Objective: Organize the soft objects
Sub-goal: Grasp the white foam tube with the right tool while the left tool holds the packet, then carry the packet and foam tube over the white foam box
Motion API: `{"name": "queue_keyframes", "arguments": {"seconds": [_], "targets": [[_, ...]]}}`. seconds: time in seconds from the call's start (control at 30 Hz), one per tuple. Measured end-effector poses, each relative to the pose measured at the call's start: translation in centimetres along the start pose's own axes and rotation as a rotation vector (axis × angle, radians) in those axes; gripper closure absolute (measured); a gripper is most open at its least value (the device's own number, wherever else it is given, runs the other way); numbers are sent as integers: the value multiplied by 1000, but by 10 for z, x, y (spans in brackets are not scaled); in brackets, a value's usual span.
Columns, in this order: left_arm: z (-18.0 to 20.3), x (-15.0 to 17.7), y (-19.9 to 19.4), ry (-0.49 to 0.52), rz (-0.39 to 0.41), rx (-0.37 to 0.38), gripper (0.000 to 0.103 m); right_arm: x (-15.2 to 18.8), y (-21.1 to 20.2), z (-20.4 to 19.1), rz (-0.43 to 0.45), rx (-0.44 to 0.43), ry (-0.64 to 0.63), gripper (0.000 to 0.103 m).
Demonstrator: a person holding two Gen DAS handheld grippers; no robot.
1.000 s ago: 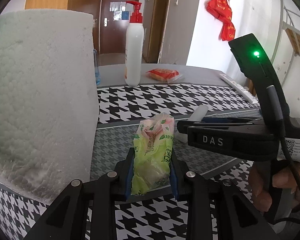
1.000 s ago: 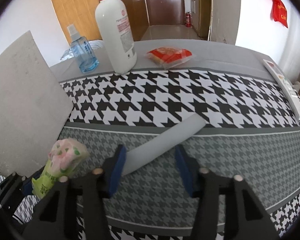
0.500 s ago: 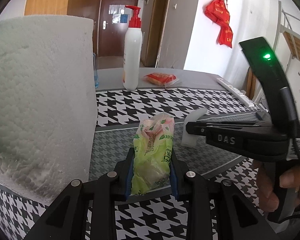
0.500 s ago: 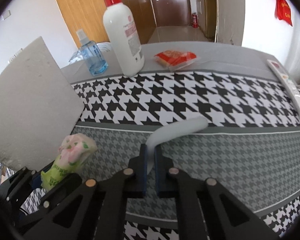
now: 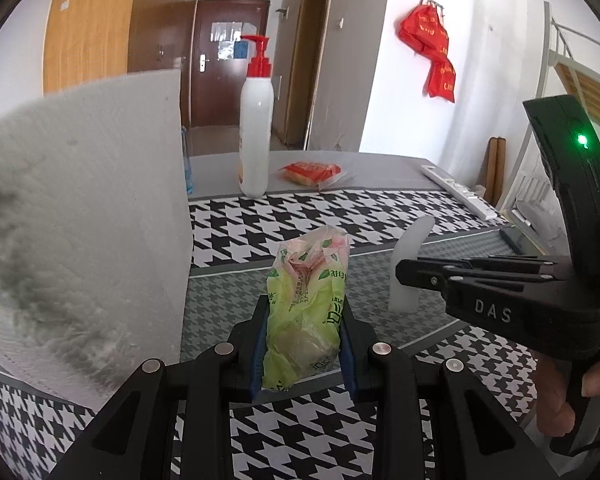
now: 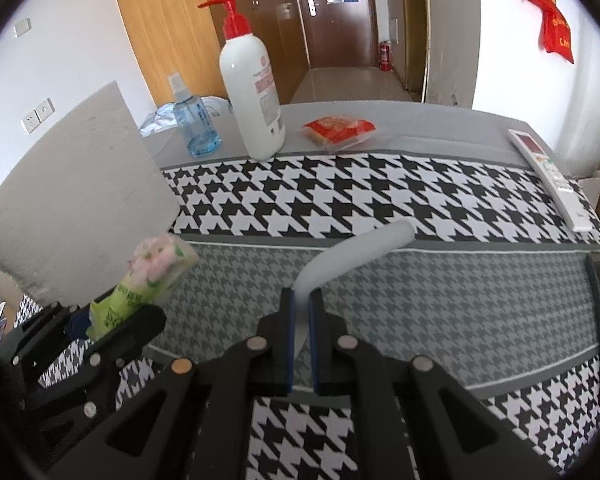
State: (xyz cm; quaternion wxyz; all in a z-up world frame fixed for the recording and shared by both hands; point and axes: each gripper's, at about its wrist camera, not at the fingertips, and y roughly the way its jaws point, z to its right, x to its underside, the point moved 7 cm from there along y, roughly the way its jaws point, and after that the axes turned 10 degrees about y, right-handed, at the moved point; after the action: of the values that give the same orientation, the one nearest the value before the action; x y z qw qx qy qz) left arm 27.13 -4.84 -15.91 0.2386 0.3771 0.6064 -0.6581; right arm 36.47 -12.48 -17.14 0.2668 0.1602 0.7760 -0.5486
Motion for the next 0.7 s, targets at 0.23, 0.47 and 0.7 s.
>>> {"name": "queue_keyframes", "arguments": {"seconds": [0.23,0.47,0.7], "targets": [[7,1,-14,11,7,28,71,22,-30,0,38,11,-27,94],[14,0,-29,44,26,20,71,46,-59,4,82,0,-11,94],[17,-4,-45,73,54,21,71,55,-92,-2,143,-15,-22,94]]}}
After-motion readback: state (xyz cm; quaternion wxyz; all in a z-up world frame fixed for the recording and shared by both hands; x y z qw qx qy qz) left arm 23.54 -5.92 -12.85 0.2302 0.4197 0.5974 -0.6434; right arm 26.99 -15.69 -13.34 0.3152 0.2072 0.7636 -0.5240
